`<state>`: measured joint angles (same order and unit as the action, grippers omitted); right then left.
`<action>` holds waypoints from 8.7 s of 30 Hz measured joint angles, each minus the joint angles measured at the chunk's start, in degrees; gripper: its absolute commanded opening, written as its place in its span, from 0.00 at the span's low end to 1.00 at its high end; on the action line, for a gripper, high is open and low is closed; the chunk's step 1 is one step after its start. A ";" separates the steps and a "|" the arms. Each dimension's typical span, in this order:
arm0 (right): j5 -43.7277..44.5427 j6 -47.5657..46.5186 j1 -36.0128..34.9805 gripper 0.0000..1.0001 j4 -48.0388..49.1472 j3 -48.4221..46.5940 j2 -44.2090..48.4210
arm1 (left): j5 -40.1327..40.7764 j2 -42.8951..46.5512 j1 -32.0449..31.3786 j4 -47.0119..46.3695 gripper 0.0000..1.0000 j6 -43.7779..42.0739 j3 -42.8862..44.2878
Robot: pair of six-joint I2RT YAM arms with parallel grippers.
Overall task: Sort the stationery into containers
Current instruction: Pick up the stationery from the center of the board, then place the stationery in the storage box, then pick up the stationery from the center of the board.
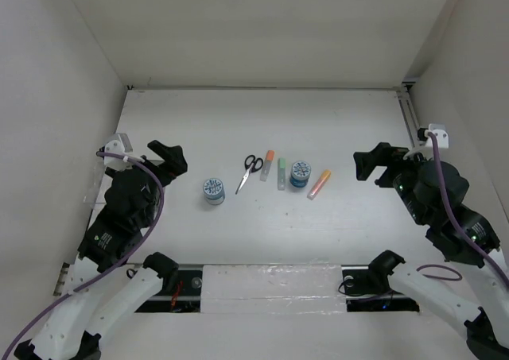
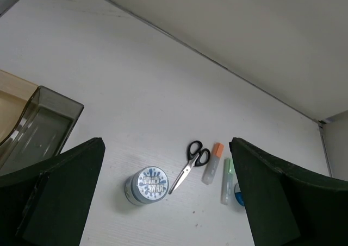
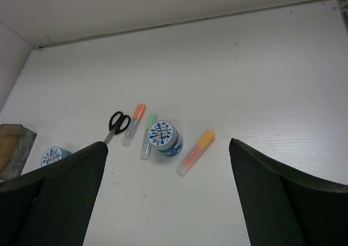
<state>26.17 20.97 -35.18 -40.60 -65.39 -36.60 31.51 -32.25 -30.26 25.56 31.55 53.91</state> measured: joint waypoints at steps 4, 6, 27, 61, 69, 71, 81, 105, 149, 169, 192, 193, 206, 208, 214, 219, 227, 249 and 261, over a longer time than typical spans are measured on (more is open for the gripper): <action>0.00 0.02 0.00 1.00 0.42 0.81 0.55 | -0.48 0.09 0.00 -0.02 1.00 0.20 0.00; -0.09 0.07 0.00 1.00 1.25 1.62 1.18 | -1.33 0.79 0.00 -0.68 1.00 0.17 -0.61; -15.76 1.36 -0.20 1.00 6.40 8.87 -1.29 | -10.64 -43.43 -8.15 0.02 1.00 11.65 1.16; -22.56 0.87 -1.33 1.00 10.34 11.13 -0.63 | -2.62 -45.55 -5.62 3.32 1.00 20.35 -2.91; -22.99 0.87 -1.33 1.00 10.82 11.17 -0.63 | -3.02 -48.28 -5.62 0.83 0.94 20.37 -4.48; -23.02 0.87 -1.33 1.00 10.93 11.19 -0.63 | -3.06 -48.39 -5.62 0.42 0.90 20.37 -4.98; -23.04 0.87 -1.33 1.00 11.08 11.23 -0.63 | -3.67 -49.03 -5.62 -1.20 0.54 20.04 -5.60; -22.97 0.35 -2.03 1.00 11.04 11.23 -0.63 | -2.16 -48.89 -5.57 3.69 0.00 17.29 2.89; -27.36 -2.75 -2.03 1.00 9.44 6.84 -1.49 | -8.66 -50.21 41.94 9.55 0.00 14.97 20.33; -29.42 -1.44 -2.03 1.00 9.29 6.82 -2.03 | -7.06 -52.72 47.69 9.40 0.00 15.89 17.42; -30.53 -0.81 -2.03 1.00 9.31 6.82 -2.01 | -9.49 -59.25 47.63 6.27 0.00 16.85 15.80; -30.53 -0.79 -2.03 1.00 9.31 6.82 -2.05 | -9.55 -59.63 47.63 6.25 0.00 16.87 15.76; -30.99 -0.61 -2.03 1.00 9.35 6.82 -2.14 | -10.25 -60.59 47.32 4.74 0.69 16.72 15.17; -31.01 -0.61 -2.03 1.00 9.35 6.82 -2.05 | -9.84 -60.59 46.64 4.76 0.75 16.72 15.17; -31.10 -0.61 -2.03 1.00 9.35 6.82 -2.01 | -9.03 -60.59 45.22 4.46 0.88 17.11 15.17; -31.12 -0.61 -2.03 1.00 9.35 6.82 -1.68 | -8.81 -60.46 45.27 4.72 0.91 17.22 15.17; -28.70 -0.72 -2.03 1.00 9.03 6.71 -1.70 | -9.57 -50.97 40.02 3.74 0.98 14.73 15.32; 0.63 -1.75 -3.54 1.00 -8.28 -12.41 0.63 | -6.69 -63.80 -24.74 -10.14 1.00 1.44 20.94; 1.16 -2.21 -3.54 1.00 -9.77 -10.67 1.92 | -9.27 -66.79 -23.91 -13.84 1.00 -3.08 23.50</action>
<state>27.33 18.76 -38.72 -50.37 -76.05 -34.68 22.24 -99.04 -54.17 11.73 28.47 77.41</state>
